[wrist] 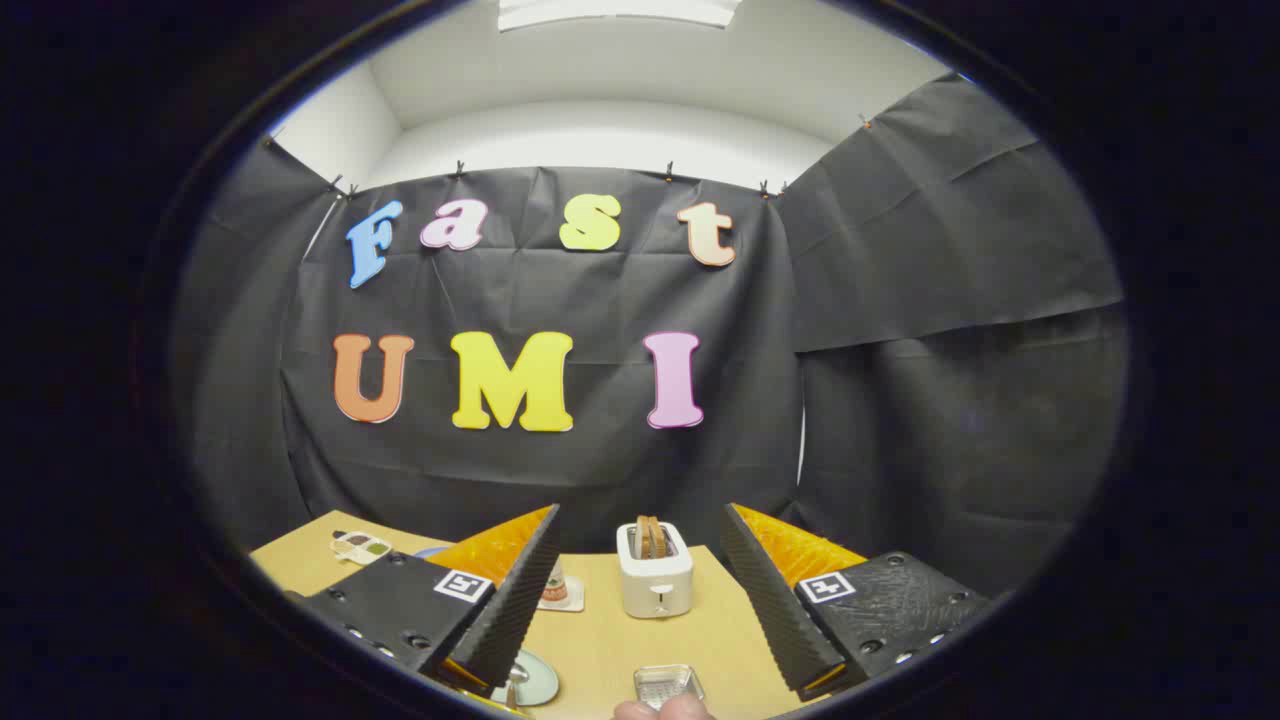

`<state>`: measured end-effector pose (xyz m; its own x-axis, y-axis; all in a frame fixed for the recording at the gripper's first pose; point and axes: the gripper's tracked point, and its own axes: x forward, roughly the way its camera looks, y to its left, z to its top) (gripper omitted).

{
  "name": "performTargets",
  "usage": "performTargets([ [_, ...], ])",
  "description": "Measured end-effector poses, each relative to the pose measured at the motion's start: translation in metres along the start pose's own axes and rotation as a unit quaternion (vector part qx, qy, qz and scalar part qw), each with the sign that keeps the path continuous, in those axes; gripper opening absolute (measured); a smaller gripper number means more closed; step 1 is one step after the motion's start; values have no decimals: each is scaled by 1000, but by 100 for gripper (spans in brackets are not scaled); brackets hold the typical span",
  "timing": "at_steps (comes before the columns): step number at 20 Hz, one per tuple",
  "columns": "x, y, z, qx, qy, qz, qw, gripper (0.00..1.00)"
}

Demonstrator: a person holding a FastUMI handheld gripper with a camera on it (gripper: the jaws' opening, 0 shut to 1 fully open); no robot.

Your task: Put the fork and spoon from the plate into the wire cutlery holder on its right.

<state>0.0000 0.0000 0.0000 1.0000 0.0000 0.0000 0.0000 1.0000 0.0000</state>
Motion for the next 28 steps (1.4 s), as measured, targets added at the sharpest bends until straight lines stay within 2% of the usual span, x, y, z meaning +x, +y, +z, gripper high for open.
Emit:
performTargets([
  [9,9,18,0,-4,1,25,1000,95],
  [20,12,20,1,-7,0,34,999,95],
  [28,-8,55,-36,-16,53,68,996,95],
])
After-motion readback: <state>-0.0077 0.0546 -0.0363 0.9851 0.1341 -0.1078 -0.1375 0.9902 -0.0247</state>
